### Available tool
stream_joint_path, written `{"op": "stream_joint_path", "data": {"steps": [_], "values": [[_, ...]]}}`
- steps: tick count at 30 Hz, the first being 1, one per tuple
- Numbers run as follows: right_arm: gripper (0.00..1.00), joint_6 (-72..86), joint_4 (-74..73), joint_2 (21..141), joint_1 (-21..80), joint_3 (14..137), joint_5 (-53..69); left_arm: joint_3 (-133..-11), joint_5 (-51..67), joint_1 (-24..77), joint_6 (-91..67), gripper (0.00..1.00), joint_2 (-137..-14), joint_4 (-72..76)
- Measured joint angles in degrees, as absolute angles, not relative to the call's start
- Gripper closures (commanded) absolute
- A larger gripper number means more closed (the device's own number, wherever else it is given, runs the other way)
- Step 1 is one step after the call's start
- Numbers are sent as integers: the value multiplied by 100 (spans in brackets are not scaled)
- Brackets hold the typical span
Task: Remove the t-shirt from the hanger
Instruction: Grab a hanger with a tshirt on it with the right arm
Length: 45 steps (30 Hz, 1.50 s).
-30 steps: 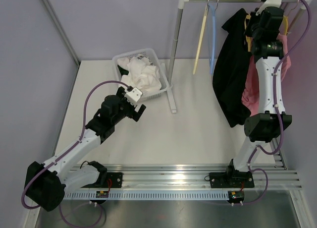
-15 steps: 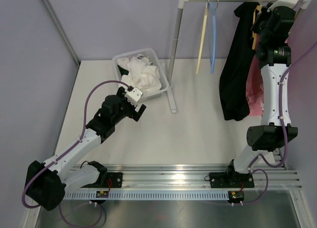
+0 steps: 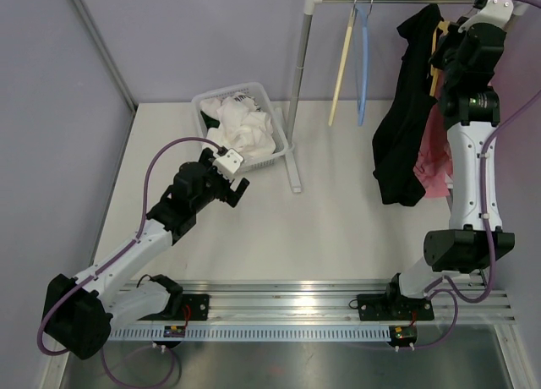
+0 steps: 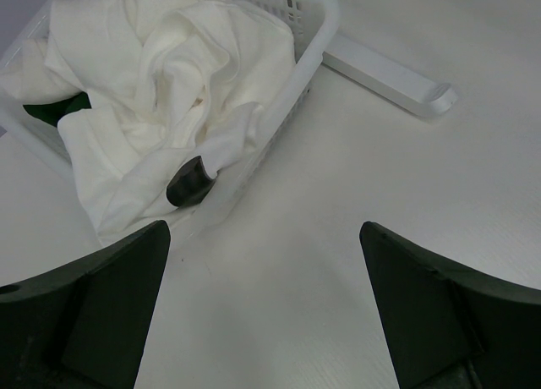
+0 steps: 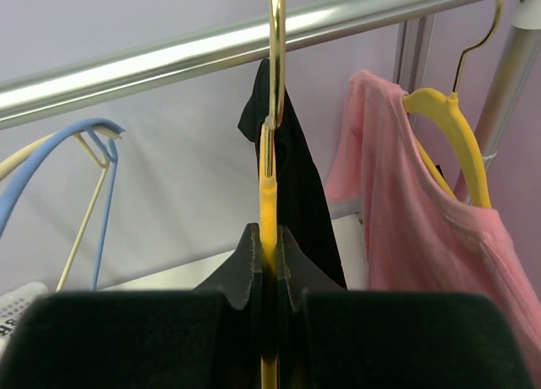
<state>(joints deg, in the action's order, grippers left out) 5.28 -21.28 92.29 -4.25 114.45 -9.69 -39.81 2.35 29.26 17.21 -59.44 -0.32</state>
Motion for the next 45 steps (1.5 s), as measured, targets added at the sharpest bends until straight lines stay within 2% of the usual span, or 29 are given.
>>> {"op": "stream_joint_path", "data": {"steps": [23, 35, 45], "values": [[100, 941, -2150, 7992, -423, 10606, -838, -3981, 274, 2926, 1717, 1, -5850, -34], [100, 1334, -3415, 7210, -423, 10643, -917, -3636, 397, 2932, 1723, 1, -5623, 189], [100, 1553, -3817, 5843, -423, 9592, -423, -3371, 609, 2936, 1763, 1, -4982, 386]]}}
